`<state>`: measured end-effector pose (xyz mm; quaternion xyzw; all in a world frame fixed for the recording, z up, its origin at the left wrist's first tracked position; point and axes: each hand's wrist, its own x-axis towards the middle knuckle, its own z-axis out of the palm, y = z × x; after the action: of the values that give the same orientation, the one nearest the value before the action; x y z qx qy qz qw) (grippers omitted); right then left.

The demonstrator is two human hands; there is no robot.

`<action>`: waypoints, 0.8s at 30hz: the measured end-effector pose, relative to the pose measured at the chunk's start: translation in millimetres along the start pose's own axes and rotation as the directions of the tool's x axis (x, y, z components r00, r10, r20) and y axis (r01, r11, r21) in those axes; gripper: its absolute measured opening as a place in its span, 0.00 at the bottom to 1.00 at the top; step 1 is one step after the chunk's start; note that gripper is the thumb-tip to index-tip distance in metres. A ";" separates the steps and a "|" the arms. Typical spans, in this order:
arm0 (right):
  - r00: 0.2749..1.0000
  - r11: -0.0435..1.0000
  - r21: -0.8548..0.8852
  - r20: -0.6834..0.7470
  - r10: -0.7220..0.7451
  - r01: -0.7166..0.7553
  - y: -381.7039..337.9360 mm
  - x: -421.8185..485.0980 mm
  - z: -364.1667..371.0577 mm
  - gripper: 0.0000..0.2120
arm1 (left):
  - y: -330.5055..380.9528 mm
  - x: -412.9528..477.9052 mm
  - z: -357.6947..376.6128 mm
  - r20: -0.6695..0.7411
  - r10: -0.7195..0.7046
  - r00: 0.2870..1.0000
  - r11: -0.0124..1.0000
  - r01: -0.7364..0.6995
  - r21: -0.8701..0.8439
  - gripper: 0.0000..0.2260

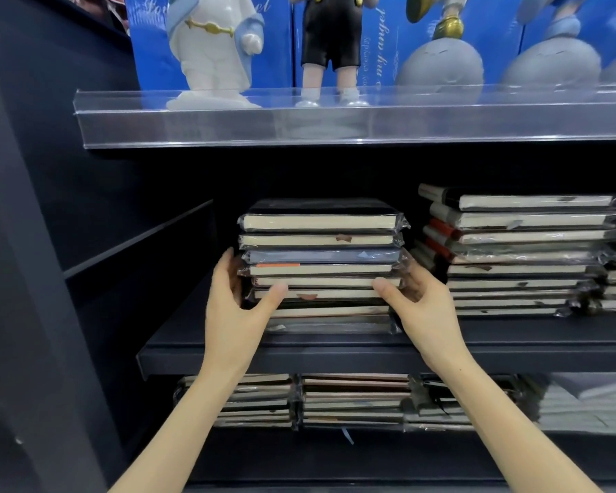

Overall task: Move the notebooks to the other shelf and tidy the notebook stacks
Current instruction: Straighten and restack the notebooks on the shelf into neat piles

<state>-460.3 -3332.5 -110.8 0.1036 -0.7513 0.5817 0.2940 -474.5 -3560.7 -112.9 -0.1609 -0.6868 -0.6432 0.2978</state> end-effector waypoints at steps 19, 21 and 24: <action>0.996 0.997 0.059 0.084 0.037 -0.042 5.2 7.7 -0.6 0.27 | -1.9 27.2 14.5 -0.024 0.041 0.999 0.996 -0.039 0.082 0.21; 0.995 0.997 0.063 0.092 0.026 -0.032 5.6 8.1 -1.2 0.28 | -4.4 27.6 15.6 -0.033 0.047 0.998 0.996 -0.044 0.080 0.22; 0.996 0.996 0.080 0.090 0.028 -0.035 4.9 9.0 -1.9 0.27 | -7.7 27.5 16.5 -0.052 0.049 0.997 0.996 -0.045 0.078 0.24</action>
<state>-469.4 -3327.5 -109.4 0.1294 -0.7407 0.6112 0.2469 -503.7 -3550.0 -102.0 -0.1479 -0.6986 -0.6135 0.3372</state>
